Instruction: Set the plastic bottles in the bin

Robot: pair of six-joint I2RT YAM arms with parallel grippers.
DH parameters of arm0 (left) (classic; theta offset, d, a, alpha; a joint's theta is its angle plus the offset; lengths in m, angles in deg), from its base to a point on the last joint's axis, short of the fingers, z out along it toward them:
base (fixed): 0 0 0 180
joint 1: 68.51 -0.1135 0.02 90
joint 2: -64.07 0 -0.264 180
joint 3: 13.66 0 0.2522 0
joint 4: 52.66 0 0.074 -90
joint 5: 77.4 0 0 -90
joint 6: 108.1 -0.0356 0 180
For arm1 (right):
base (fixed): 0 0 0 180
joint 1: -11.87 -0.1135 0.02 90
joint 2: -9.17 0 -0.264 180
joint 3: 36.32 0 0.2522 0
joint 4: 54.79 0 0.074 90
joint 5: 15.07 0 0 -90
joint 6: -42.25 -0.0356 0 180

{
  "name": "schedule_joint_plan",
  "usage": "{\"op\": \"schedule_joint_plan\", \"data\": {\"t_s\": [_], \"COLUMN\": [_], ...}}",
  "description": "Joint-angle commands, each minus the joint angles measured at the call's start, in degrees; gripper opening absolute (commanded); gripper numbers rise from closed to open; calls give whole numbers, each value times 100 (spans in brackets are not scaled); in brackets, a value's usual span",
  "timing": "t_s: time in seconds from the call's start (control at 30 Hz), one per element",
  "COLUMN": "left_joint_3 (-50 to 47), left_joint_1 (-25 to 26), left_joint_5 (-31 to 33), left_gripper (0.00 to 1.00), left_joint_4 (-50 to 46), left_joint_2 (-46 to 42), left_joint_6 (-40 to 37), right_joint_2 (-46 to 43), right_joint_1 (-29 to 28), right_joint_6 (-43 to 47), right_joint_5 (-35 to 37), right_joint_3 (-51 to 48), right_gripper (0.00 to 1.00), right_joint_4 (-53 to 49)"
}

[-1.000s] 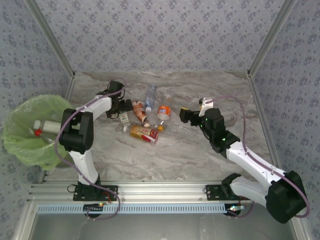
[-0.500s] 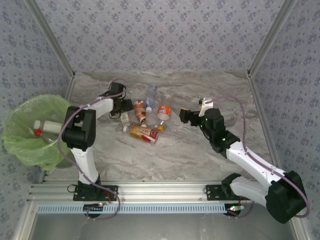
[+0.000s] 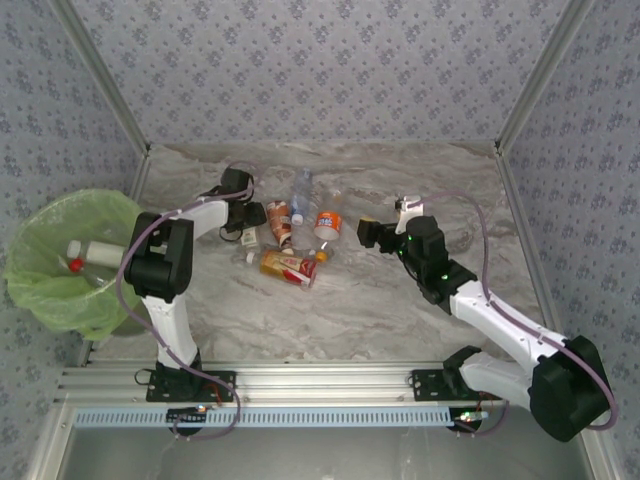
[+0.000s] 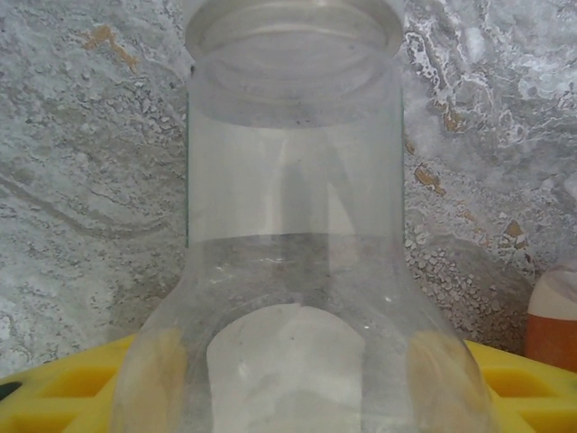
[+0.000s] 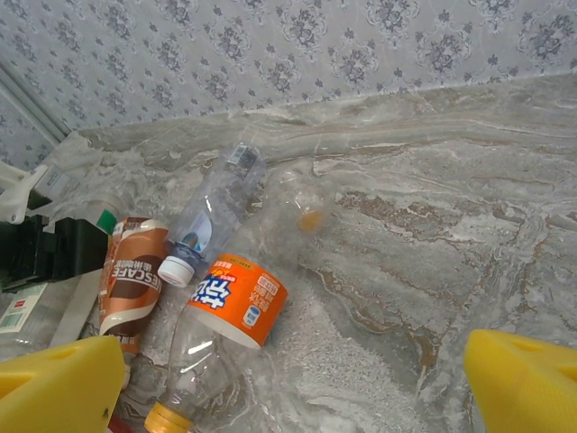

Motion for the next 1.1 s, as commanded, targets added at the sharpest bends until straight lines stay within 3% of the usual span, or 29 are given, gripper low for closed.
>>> {"op": "schedule_joint_plan", "data": {"t_s": [0.0,0.3,0.5,0.87,1.07], "left_joint_3": [114,-238,-528,-571,-386], "left_joint_1": [31,56,86,259,255], "left_joint_5": [-84,-201,-261,-324,101], "left_gripper": [52,38,34,32,32], "left_joint_4": [-19,167,262,-298,-734], "left_joint_2": [-61,-819,-1707,-3649,-4707], "left_joint_6": [-136,20,344,220,18], "right_joint_2": [48,117,312,749,846], "right_joint_1": [9,-15,-96,-415,-463], "right_joint_6": [71,72,296,542,601], "right_joint_5": [-72,-137,-699,-753,-744], "right_joint_3": [181,220,451,784,876], "right_gripper": [99,99,99,99,99], "right_joint_4": [-24,-26,-119,-36,11]}}
